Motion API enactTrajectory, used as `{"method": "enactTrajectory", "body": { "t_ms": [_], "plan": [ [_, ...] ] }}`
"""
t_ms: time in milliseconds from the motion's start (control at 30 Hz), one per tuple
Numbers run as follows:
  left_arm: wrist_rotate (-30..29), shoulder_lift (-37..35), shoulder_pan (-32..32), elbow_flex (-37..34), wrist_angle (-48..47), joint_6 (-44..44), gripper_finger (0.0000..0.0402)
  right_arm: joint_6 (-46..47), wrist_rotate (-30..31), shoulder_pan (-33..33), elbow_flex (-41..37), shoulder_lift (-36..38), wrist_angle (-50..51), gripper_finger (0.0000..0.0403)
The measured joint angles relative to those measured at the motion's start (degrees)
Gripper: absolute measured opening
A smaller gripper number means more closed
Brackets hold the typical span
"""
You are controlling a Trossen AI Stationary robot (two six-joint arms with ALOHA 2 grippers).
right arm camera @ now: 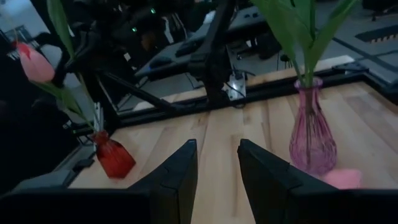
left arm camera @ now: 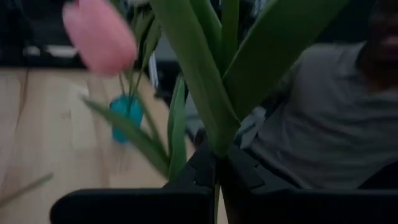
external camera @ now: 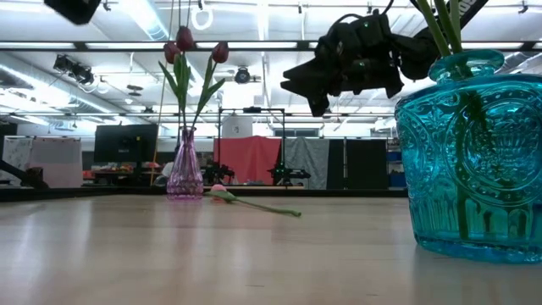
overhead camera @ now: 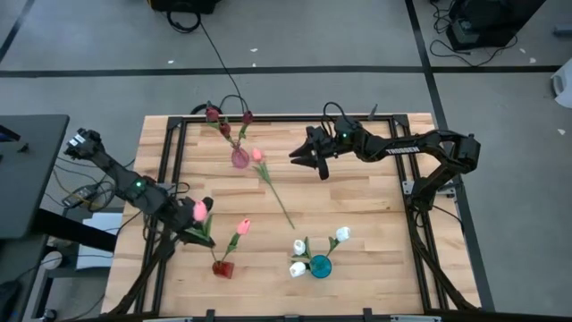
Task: Sort flowers into vase by color
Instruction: Put the bottom pink flower into the red vase, then put the pink flower into the red vase
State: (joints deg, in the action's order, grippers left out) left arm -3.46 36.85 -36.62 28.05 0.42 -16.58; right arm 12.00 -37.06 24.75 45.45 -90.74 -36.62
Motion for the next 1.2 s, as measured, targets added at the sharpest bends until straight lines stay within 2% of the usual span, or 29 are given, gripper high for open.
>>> {"method": "enactTrajectory", "body": {
  "t_ms": [200, 367, 467, 600, 767, 867, 967, 1067, 1200],
  "plan": [
    [-1.5, 3.4, 0.0, 0.0, -1.9, -0.5, 0.0035, -0.6, 0.0, 0.0, 0.0, 0.0, 2.3, 0.0129],
    [-1.6, 4.0, 0.0, 0.0, -3.6, -2.8, 0.0103, -0.6, -0.1, 0.0, 0.0, 0.0, 3.0, 0.0129],
    [1.8, 3.6, 0.0, 0.0, -6.7, -5.4, 0.0142, -0.6, -1.6, 0.1, 0.2, 0.0, 5.0, 0.0129],
    [5.5, 3.6, 0.0, 0.0, -11.2, -11.4, 0.0158, -3.7, -2.4, 0.2, 3.0, 0.0, 16.5, 0.0129],
    [5.7, 2.9, 0.2, 0.3, -14.8, -13.6, 0.0160, -9.3, 5.6, -1.5, 7.1, -0.1, 28.8, 0.0129],
    [0.4, 1.9, 0.2, 4.0, -23.9, -13.7, 0.0151, -9.2, 8.6, -3.0, 8.6, -0.1, 32.5, 0.0129],
    [-8.0, 0.9, 0.0, 8.0, -32.7, -12.5, 0.0133, -9.4, 18.8, -6.1, 8.9, -0.5, 34.5, 0.0129],
    [-15.2, 0.6, 0.0, 10.4, -34.9, -10.2, 0.0117, -9.2, 27.8, -9.7, 8.9, -2.1, 35.9, 0.0129],
    [-22.5, 0.3, 0.0, 11.1, -37.3, -9.6, 0.0104, -7.3, 33.6, -13.1, 9.0, -5.7, 32.7, 0.0129]
  ]
}}
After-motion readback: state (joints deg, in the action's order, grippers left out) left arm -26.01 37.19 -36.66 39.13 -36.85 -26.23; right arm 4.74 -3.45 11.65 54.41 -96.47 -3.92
